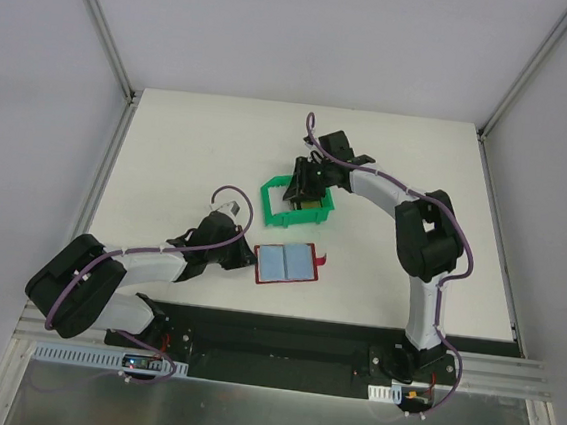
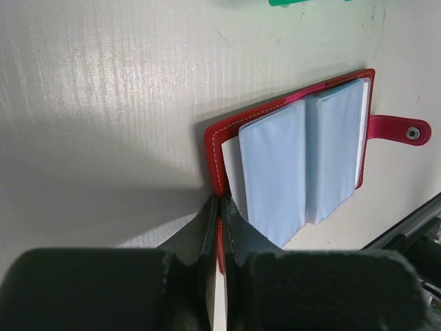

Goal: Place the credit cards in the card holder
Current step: Pick up the credit card from the storage box.

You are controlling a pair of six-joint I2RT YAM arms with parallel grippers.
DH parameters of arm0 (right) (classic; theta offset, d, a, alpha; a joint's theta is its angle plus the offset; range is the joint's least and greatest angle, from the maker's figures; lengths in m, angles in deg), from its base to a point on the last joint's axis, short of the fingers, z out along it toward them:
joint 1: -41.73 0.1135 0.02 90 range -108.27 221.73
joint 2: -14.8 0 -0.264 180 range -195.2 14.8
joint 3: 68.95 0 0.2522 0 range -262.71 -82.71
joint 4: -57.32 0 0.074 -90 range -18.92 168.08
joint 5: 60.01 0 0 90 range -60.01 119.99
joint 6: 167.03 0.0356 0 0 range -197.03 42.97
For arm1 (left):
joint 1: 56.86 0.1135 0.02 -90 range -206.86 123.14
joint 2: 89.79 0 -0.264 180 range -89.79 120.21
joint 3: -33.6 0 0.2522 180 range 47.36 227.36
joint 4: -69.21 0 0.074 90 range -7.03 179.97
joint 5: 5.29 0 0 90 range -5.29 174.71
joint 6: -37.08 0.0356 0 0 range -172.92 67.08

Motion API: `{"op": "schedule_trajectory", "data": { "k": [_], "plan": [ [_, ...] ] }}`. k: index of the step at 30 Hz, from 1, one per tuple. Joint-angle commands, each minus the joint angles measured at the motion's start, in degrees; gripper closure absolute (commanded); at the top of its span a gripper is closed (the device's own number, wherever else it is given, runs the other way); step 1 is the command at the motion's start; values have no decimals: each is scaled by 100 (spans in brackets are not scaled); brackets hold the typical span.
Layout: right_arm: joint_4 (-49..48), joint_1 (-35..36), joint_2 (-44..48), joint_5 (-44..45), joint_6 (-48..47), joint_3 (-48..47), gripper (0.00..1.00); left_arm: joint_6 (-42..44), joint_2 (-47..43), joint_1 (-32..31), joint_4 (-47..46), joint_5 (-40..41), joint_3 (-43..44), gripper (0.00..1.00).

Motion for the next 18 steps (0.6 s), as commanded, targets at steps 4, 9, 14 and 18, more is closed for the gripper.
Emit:
{"op": "schedule_trajectory", "data": {
  "k": [4,9,14,18],
  "plan": [
    [3,24,413,33,-49,-158,74,238,151,55,587,101,-96,100],
    [64,24,562,112,-110,-149,80,238,98,55,587,109,-113,100],
    [310,33,729,533,-321,-175,94,211,72,55,587,118,-166,100],
    [459,24,931,1060,-505,-158,100,185,89,55,525,48,-201,100]
  ]
}}
